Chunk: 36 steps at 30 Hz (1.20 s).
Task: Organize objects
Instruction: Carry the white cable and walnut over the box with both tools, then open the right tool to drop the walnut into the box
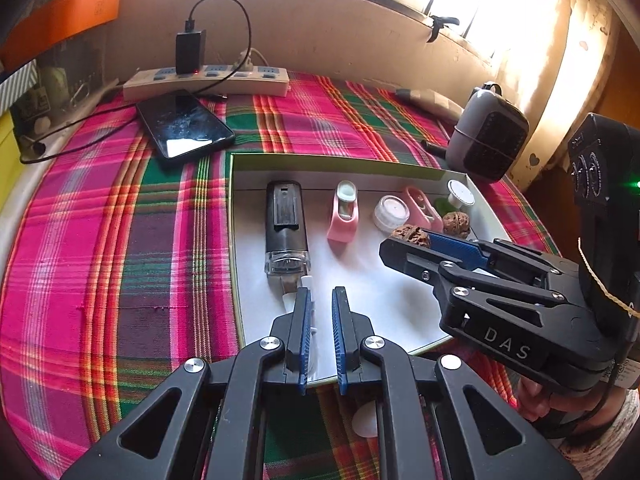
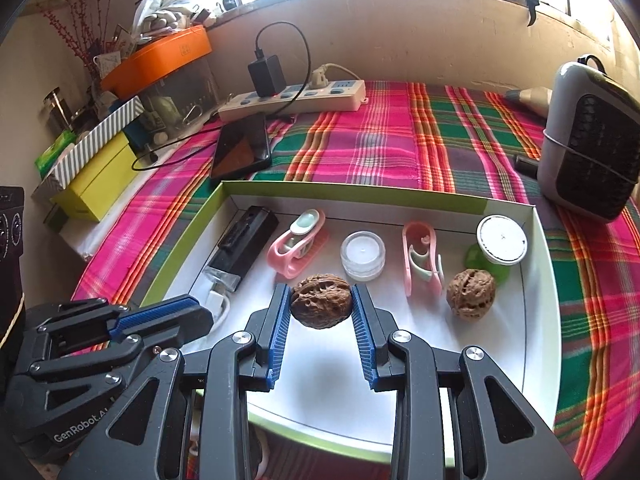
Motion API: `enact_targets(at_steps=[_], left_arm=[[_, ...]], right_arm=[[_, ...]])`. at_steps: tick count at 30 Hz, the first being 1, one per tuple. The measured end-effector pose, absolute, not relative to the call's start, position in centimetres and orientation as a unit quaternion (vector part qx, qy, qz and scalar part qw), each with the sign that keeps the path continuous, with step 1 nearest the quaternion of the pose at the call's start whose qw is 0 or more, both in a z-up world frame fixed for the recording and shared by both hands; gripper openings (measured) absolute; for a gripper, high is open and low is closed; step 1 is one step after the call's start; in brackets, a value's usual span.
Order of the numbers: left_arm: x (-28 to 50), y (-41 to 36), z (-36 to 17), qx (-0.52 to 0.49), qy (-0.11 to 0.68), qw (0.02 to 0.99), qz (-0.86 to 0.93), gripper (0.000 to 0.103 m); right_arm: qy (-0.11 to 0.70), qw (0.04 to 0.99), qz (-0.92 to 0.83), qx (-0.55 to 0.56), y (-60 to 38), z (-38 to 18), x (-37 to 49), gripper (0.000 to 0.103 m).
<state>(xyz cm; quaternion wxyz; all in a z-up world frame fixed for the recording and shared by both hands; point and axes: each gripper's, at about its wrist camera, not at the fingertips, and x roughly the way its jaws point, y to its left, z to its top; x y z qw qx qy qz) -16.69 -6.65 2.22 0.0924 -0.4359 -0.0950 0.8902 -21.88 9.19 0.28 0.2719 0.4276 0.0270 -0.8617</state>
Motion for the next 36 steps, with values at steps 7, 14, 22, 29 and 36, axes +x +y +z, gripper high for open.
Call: enact_targets(at_steps=[7,14,22,29,36], left_arm=[[-16.9,-6.4,2.0,-0.440,-0.086,0.094,0.889,0.009],[-16.6,-6.5,2.3,-0.441,-0.091,0.088,0.889,0.009],[-16.0,-7.3,2.7,-0.438,-0.097,0.080,0.890,0.009],[-15.9,-7.3,2.5,-0.441,-0.098,0.080,0.889,0.009],[-15.9,-7.3,2.5,-0.442,-0.097,0.080,0.888,0.009]], right_arm=[[0.027,0.276,-0.858,0.433,8.7,-0.2,-22.3,0.032],[0.032,0.284,-0.852,0.439,8.0,-0.5,-22.7,0.032],[0.032,0.297,-0.845,0.443,7.2,-0.8,-22.7,0.032],[0.033,0.306,-0.842,0.443,6.3,-0.7,-22.7,0.032],[0.033,0.312,-0.839,0.445,6.1,-0.7,-22.7,0.032]])
